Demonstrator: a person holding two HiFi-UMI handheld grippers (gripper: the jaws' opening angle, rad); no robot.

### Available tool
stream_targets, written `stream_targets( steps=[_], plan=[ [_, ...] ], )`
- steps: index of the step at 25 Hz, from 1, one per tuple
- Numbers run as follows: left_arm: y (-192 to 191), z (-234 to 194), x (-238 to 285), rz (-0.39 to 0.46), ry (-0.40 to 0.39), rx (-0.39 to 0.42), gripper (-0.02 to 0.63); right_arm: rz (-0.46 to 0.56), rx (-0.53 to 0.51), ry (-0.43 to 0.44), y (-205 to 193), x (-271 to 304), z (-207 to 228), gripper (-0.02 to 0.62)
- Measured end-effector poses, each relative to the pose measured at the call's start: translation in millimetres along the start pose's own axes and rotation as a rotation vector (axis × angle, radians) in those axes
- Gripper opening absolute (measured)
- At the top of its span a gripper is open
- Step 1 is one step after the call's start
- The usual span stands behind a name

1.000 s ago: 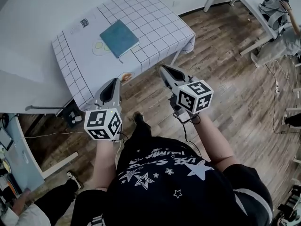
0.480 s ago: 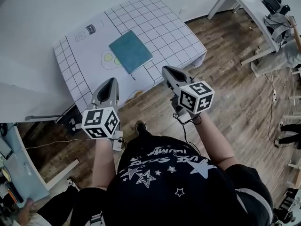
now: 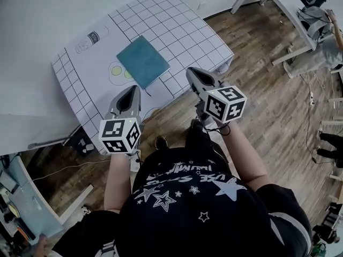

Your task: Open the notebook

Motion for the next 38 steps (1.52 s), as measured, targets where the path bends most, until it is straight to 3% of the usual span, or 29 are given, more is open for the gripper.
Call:
stream_targets(
  steps=[6,14,17,29,35,38],
  plan=[
    [1.0,-1.7,20.3,-0.008,0.098,0.097,0.009,-0.008,0.016,0.076,5.3,26.9,30.6,0.017],
    [-13.5,20.8,65.3,-0.069,0.256,0.127,0.012,-0.060,0.033,0.243,19.3,80.2,83.2,0.017],
    [-24.5,30.8,85.6,-0.111,0.284,0.140,0.064,-0.078,0.039,0.301,21.3,96.0,99.2,0.017],
    [-87.4,60.5,153.2,-0.377,0.388,0.512,0.271,-0.182,0.063,0.460,10.7,123.6,151.5,0.017],
    [-109.8,60.3,176.3,-0.502,0.454,0.687,0.296,-0.222,0.085,0.483,-0.4,122.3,171.1,0.017],
    [-121.2,56.6,182.8,-0.569,0.489,0.732,0.296,-0.232,0.096,0.482,-4.1,120.4,180.0,0.017]
  ],
)
Point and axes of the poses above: the fingertips, and each gripper's own axes: x forward along the fingers, z to its right, y out of its top, the point moved 6 cm from there along -x, backward along the fingers, and after that the axes turned 14 degrees about z, right-handed, at the moved point
